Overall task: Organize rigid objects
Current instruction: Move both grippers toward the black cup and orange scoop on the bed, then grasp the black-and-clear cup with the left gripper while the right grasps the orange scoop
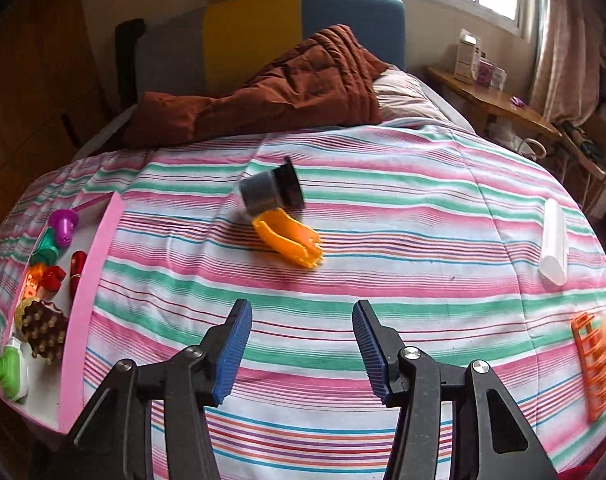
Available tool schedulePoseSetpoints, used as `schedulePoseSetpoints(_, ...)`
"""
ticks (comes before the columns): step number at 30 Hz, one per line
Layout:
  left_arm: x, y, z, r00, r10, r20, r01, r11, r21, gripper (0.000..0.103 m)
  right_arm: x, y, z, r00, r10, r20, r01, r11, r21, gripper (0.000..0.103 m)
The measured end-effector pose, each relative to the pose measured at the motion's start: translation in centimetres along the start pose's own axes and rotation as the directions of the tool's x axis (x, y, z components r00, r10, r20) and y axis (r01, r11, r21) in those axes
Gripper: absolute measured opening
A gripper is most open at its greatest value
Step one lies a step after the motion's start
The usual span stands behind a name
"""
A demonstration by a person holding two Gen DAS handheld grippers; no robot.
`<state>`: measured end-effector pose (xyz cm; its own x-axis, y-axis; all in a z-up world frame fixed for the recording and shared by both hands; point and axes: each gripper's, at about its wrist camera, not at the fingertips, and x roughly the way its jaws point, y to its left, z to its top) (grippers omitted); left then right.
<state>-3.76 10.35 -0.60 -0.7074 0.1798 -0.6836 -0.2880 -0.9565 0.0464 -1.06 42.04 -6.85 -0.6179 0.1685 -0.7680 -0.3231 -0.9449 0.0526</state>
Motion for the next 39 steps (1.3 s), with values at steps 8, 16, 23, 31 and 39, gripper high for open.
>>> schedulePoseSetpoints(8,1.9,-3.9,1.1,0.991,-0.127,-0.047,0.129,0.991,0.039,0.079,0.8,-2.9,-0.4,1.000,-0.002,-0.015,0.003,0.996,0.085,0.057)
schedulePoseSetpoints(16,5.0,-7.9,3.2,0.956,-0.264,-0.124,0.273,0.960,0.055,0.067,1.0,-5.7,-0.1,0.999,-0.014,-0.037,0.020,0.981,0.194,0.058)
schedulePoseSetpoints(23,8.9,-11.6,6.0,0.924,-0.333,-0.189,0.352,0.933,0.071,0.064,1.1,-5.9,0.0,0.999,-0.005,-0.043,0.014,0.979,0.203,0.060)
schedulePoseSetpoints(31,13.1,-17.5,9.2,0.926,-0.323,-0.193,0.365,0.898,0.246,0.064,1.1,-5.8,0.3,0.999,0.002,-0.036,0.005,0.982,0.188,0.062)
schedulePoseSetpoints(39,17.6,-20.3,10.2,0.900,-0.350,-0.258,0.417,0.862,0.287,0.064,1.2,-6.2,0.3,0.999,0.013,-0.037,-0.005,0.977,0.211,0.062)
